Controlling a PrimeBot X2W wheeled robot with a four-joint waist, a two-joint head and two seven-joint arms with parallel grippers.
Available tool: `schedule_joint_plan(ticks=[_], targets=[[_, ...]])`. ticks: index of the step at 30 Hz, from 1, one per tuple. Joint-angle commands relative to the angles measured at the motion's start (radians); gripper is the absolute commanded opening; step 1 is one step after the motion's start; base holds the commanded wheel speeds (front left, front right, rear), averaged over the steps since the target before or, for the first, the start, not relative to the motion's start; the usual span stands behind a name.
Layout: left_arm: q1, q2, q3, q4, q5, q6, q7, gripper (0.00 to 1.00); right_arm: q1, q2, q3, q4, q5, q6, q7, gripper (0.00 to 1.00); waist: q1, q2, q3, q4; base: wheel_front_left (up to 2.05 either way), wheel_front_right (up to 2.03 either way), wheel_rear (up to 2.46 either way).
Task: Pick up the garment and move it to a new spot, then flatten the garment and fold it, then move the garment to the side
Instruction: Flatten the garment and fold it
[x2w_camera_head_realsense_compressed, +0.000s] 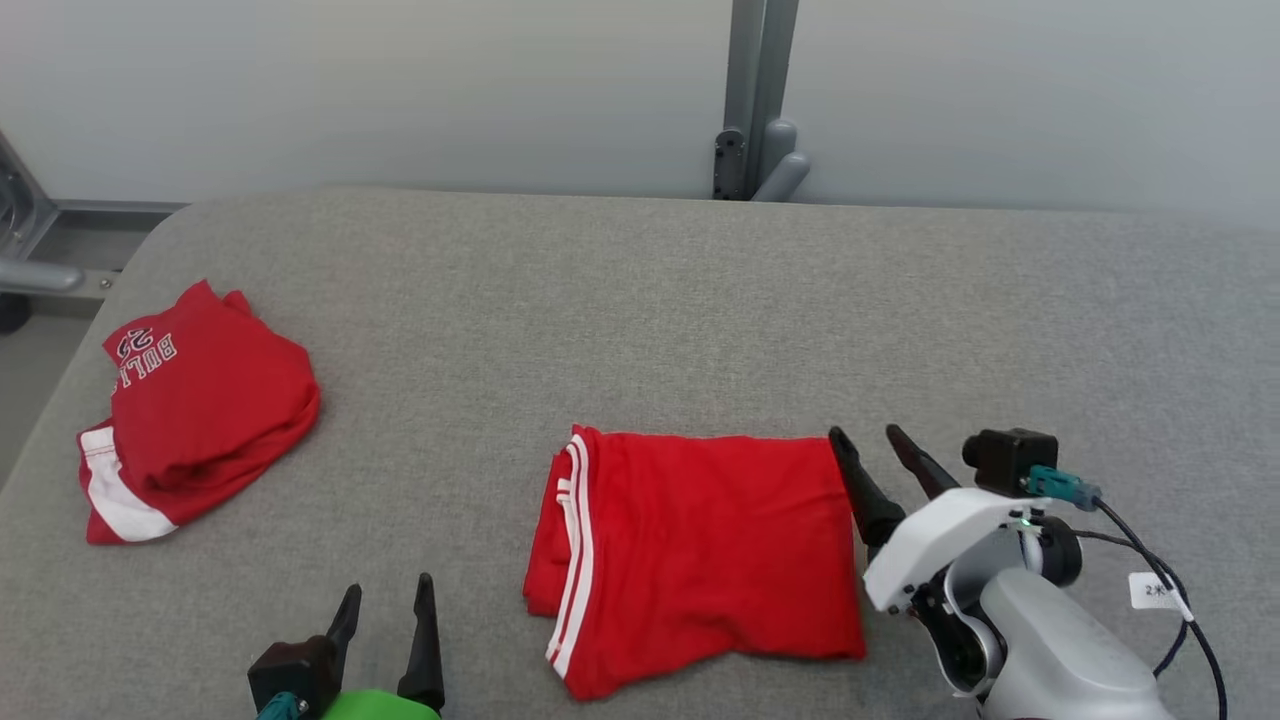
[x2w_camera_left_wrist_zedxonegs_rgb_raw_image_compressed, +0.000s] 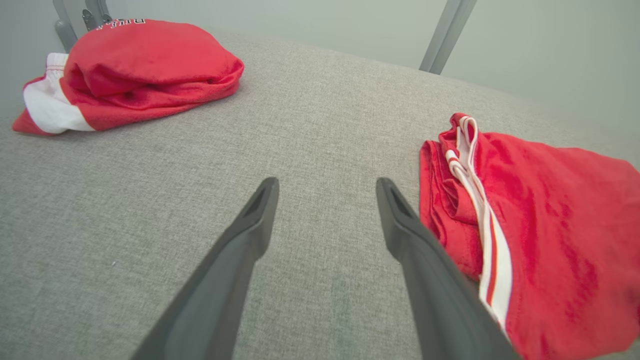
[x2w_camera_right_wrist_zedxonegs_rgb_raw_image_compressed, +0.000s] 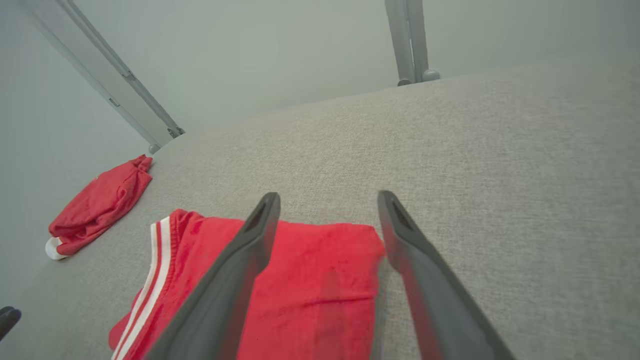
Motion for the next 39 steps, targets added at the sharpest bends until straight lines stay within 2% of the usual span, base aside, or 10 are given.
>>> schedule_joint_plan(ticks=[1,5,10,16,23,39], targets=[[0.01,0.003,0.007,-0.006,0.008,-0.002,0.0,1.0,0.018,-0.011,-0.018,0.004,-0.042,0.0,-0.008,1.0,0.0,0.0,-0.016,-0.031,0.0,0.0,0.0],[0.016,0.003,0.027,-0.015,0.024,0.0,0.0,1.0,0.068,-0.014,-0.132,-0.046,-0.151,0.0,-0.008,1.0,0.0,0.0,-0.02,-0.062,0.0,0.0,0.0],[0.025,0.003,0.05,-0.018,0.046,-0.001,0.0,1.0,0.15,0.014,-0.271,-0.139,-0.266,0.0,-0.008,1.0,0.0,0.0,-0.028,-0.101,0.0,0.0,0.0],[0.029,0.003,0.075,-0.019,0.068,-0.008,0.0,1.0,0.223,0.044,-0.363,-0.207,-0.368,0.0,-0.009,1.0,0.0,0.0,-0.04,-0.145,0.0,0.0,0.0],[0.043,0.003,0.099,-0.027,0.086,-0.011,0.0,1.0,0.292,0.071,-0.415,-0.258,-0.432,0.0,-0.009,1.0,0.0,0.0,-0.055,-0.181,0.0,0.0,0.0],[0.069,0.003,0.118,-0.058,0.1,-0.005,0.0,1.0,0.355,0.086,-0.436,-0.305,-0.481,0.0,-0.009,1.0,0.0,0.0,-0.063,-0.203,0.0,0.0,0.0]])
